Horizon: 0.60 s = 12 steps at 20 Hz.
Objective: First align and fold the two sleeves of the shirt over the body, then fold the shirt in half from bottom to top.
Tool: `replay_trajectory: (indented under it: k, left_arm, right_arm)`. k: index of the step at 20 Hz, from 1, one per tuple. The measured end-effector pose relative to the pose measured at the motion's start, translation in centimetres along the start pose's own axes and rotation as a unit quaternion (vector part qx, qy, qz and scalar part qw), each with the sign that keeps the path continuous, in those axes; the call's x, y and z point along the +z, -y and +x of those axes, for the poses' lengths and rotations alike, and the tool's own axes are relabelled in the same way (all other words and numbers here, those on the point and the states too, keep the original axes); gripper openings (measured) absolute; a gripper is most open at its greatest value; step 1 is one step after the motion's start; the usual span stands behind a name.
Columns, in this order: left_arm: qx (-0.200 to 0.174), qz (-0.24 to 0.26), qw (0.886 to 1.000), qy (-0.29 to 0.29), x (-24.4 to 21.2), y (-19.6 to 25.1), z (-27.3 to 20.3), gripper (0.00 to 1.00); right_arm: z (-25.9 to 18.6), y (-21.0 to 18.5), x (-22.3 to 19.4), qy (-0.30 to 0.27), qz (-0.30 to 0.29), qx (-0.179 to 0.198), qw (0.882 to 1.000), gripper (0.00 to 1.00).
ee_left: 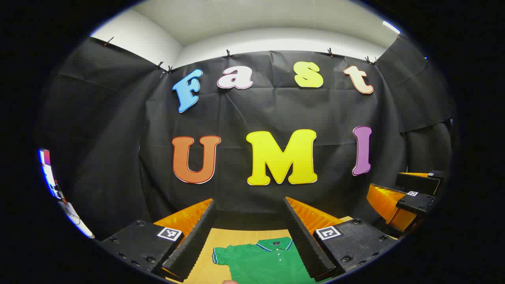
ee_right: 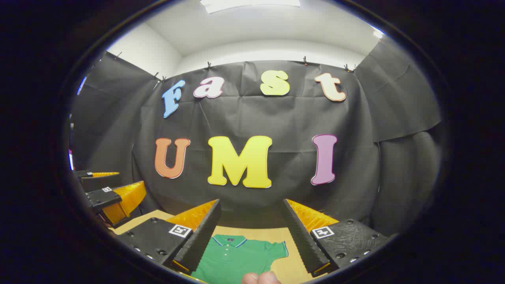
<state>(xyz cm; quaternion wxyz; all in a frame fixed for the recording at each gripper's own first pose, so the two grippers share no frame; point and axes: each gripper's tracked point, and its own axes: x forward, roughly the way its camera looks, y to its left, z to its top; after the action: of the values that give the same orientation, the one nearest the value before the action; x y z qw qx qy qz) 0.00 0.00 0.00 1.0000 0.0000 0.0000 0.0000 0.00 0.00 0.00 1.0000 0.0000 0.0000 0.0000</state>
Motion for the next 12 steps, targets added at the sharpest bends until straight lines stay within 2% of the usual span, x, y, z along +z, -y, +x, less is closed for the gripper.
replay_trajectory:
  k: [2,4,8,12]
  left_arm:
    - [0.002,-0.002,1.0,0.0,-0.03,-0.02,0.09,1.0]
    - [0.005,-0.001,1.0,-0.002,-0.01,0.08,0.27,1.0]
    - [0.008,0.002,1.0,-0.008,-0.31,0.02,0.37,1.0]
    - [0.009,0.003,1.0,-0.01,-0.2,0.16,0.36,1.0]
  right_arm:
    - [0.2,-0.19,0.05,0.0,-0.004,0.006,1.0,0.92]
    - [0.31,-0.27,-0.15,-0.004,-0.003,0.009,1.0,0.97]
    - [0.54,-0.22,-0.03,-0.006,0.004,0.012,1.0,0.97]
    - [0.55,0.38,0.14,-0.009,0.005,0.011,1.0,0.92]
